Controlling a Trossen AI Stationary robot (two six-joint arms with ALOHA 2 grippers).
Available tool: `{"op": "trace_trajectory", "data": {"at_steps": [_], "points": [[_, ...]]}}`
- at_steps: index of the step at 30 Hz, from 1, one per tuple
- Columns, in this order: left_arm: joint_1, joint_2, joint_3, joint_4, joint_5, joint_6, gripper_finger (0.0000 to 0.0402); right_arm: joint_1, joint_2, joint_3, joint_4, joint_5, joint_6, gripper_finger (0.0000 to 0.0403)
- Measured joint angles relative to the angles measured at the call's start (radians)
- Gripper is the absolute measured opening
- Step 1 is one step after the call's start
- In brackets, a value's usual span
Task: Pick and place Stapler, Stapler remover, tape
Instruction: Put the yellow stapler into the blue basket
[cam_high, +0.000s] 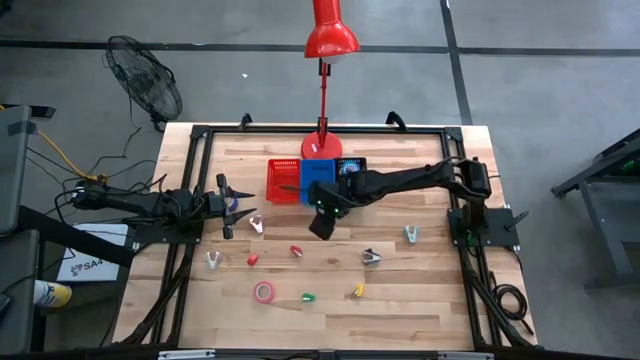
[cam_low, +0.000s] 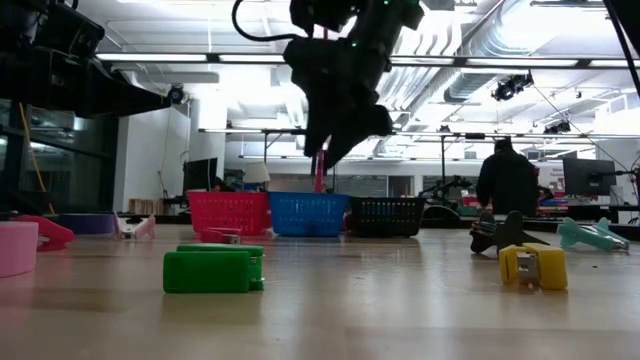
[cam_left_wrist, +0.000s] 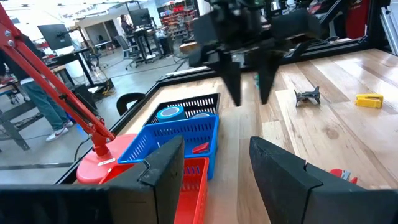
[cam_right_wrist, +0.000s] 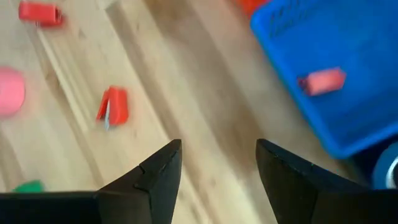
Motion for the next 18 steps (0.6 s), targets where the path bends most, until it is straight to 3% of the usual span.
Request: {"op": "trace_trajectory", "data": {"at_steps": [8,12,18], "points": [[0.0,0.0,0.0,0.0,0.0,0.0,0.0179,0.06,0.0,0.0,-0.129,-0.118,0.327,0.0195],[0.0,0.0,0.0,0.0,0.0,0.0,0.0179,0.107,0.0,0.0,-0.186,-0.114,0.513,0.0196],[0.0,0.0,0.0,0.0,0.0,0.0,0.0179,0.196,0.0,0.0,-0.223,-0.083,0.663,0.0197]]}}
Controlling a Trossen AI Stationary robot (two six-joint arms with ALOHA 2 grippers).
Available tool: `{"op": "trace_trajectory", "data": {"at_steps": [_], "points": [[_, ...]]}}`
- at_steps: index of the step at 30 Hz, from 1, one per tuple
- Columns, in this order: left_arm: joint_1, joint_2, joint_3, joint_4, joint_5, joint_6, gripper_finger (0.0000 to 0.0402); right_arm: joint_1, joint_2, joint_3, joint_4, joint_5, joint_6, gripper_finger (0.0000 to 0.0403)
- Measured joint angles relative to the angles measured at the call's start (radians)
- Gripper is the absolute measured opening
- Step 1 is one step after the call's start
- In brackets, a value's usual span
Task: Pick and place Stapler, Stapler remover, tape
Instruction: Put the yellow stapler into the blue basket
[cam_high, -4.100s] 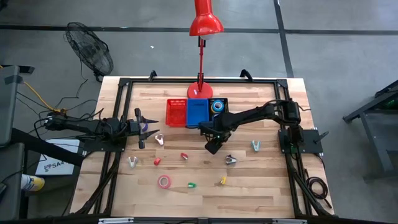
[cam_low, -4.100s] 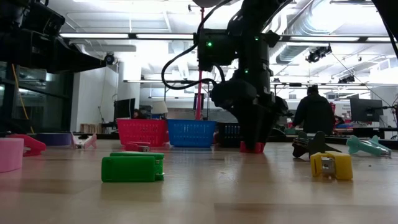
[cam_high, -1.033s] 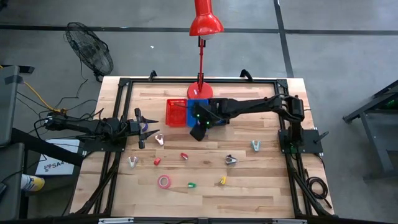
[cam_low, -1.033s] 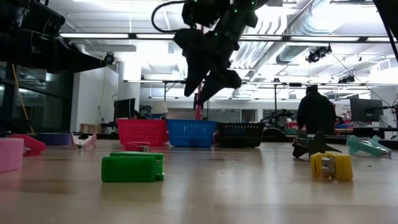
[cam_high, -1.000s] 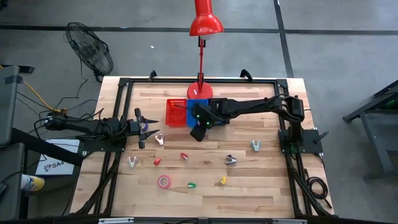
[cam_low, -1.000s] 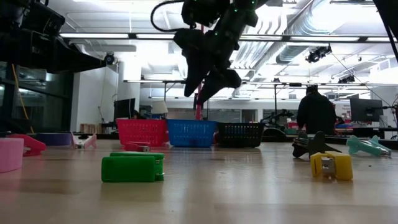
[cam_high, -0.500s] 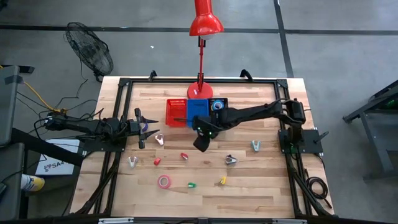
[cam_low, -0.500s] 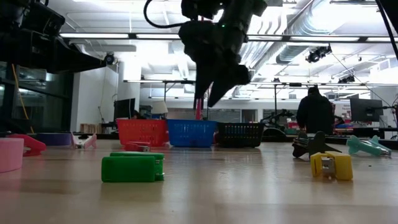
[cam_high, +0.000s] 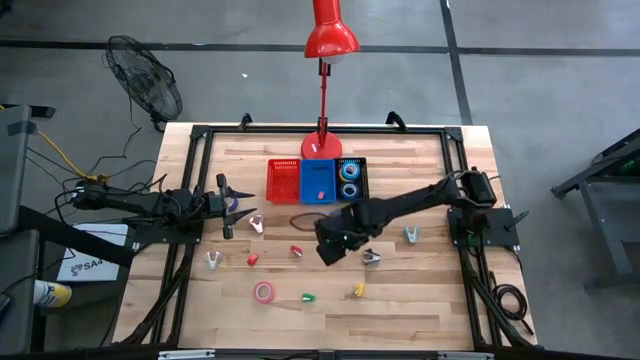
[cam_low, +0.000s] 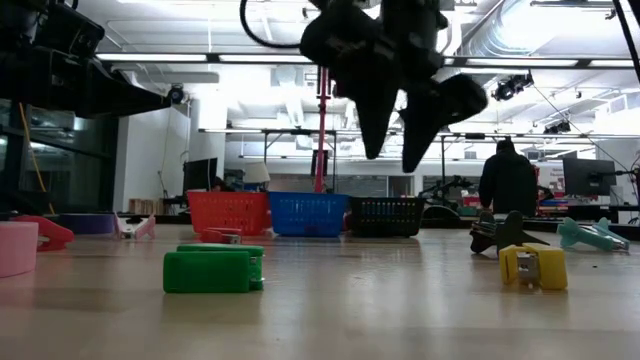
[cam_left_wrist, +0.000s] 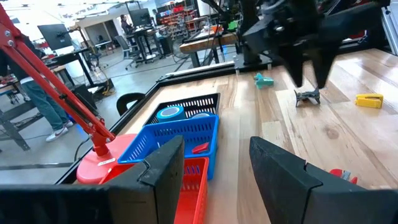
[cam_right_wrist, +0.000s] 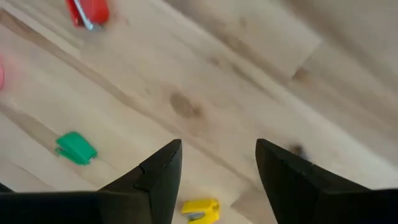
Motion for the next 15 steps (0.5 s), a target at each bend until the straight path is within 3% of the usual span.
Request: {"op": "trace_trajectory", "data": {"at_steps": [15], "points": [[0.0,0.0,0.0,0.0,0.0,0.0,0.0179,0.266,0.0,0.0,-0.025,0.293,0.473,0.0197]]}}
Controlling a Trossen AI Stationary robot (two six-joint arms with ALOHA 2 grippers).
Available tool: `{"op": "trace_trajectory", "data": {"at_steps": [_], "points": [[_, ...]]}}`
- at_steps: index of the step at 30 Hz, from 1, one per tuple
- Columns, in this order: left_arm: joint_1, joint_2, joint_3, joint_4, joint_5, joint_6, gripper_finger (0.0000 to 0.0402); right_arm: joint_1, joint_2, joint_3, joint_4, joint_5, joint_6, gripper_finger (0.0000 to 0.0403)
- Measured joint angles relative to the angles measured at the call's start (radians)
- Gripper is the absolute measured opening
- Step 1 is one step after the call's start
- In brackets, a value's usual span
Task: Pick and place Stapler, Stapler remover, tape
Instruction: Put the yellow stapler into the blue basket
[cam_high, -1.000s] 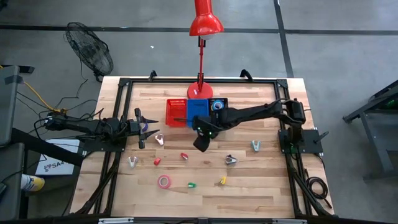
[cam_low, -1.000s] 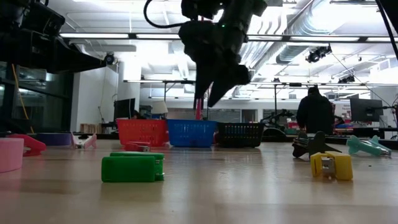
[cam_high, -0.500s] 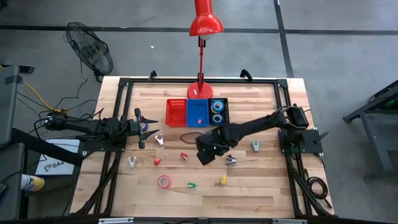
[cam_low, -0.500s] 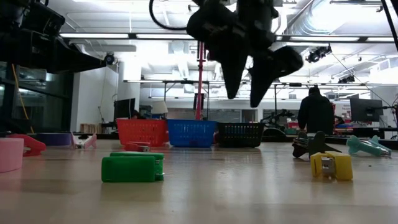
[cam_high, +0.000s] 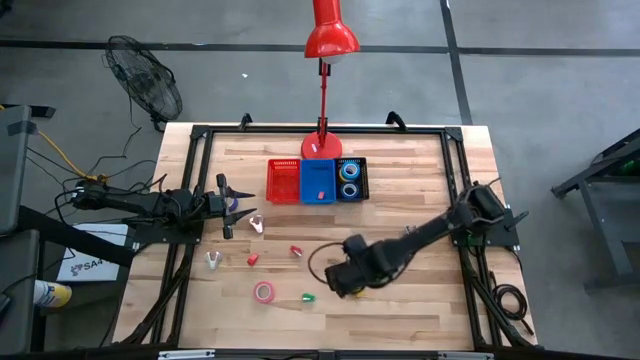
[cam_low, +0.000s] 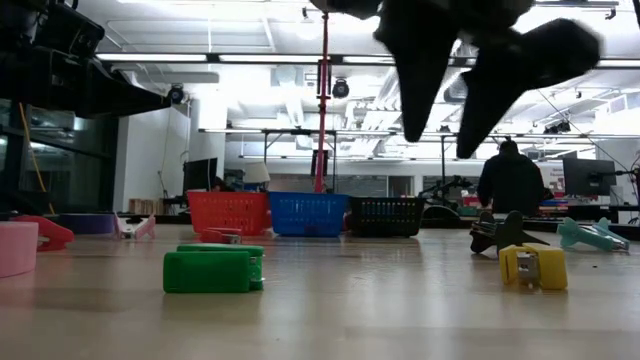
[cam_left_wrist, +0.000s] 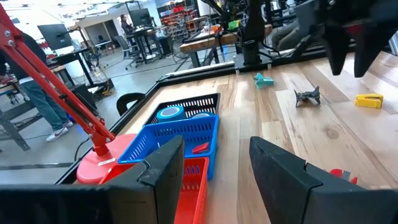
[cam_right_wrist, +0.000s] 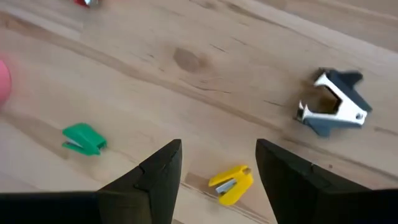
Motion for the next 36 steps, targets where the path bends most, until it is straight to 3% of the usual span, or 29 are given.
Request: {"op": "trace_trajectory", "data": {"at_steps": [7,13,27,36], "points": [[0.0,0.0,0.0,0.0,0.0,0.0,0.0179,0.064,0.019,0.0,-0.031,0.085,0.254,0.0197],[0.0,0.0,0.0,-0.001,0.0,0.0,0.0179,0.081,0.057,0.0,-0.026,0.048,0.433,0.0197],[0.0,0.0,0.0,-0.002,-0.001,0.0,0.0179,0.074,0.134,0.0,0.014,-0.133,0.608,0.0197],[0.0,0.0,0.0,-0.003,-0.001,0.0,0.0179,0.052,0.134,0.0,0.051,-0.134,0.637,0.0197]]}}
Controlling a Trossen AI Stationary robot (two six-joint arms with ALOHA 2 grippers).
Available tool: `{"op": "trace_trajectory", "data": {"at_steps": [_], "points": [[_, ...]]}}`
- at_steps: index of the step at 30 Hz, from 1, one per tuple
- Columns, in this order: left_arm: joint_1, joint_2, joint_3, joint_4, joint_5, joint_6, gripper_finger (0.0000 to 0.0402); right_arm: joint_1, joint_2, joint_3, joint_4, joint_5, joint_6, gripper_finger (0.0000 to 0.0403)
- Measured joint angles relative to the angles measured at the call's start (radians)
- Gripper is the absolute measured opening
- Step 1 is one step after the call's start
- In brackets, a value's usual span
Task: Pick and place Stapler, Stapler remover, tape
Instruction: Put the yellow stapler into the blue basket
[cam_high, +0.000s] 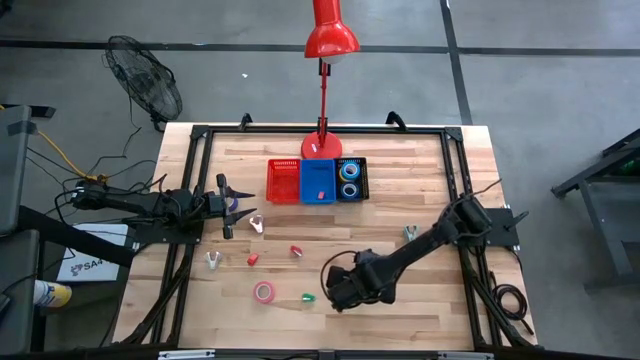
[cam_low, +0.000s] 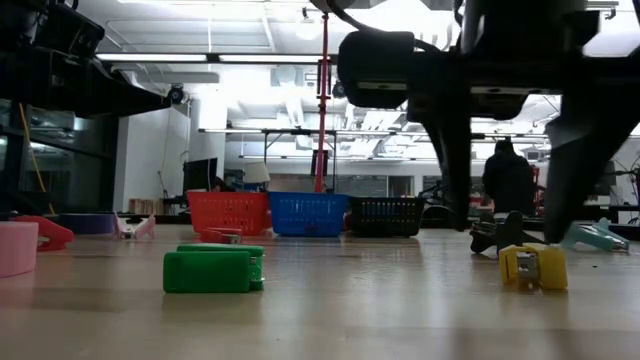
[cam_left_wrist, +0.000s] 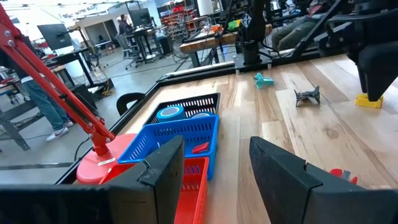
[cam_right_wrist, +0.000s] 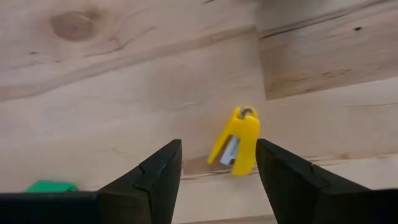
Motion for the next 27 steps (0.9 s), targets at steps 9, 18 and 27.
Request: {"op": "trace_trajectory", "data": {"at_steps": [9,18,27], "points": [[0.0,0.0,0.0,0.0,0.0,0.0,0.0179,-0.013,0.026,0.0,0.009,-0.055,0.016,0.0197],[0.0,0.0,0.0,0.001,0.0,0.0,0.0179,-0.026,0.077,0.003,0.085,-0.133,-0.029,0.0197],[0.0,0.0,0.0,0.002,0.0,0.0,0.0179,-0.04,0.079,0.003,0.067,-0.144,-0.001,0.0176]]}}
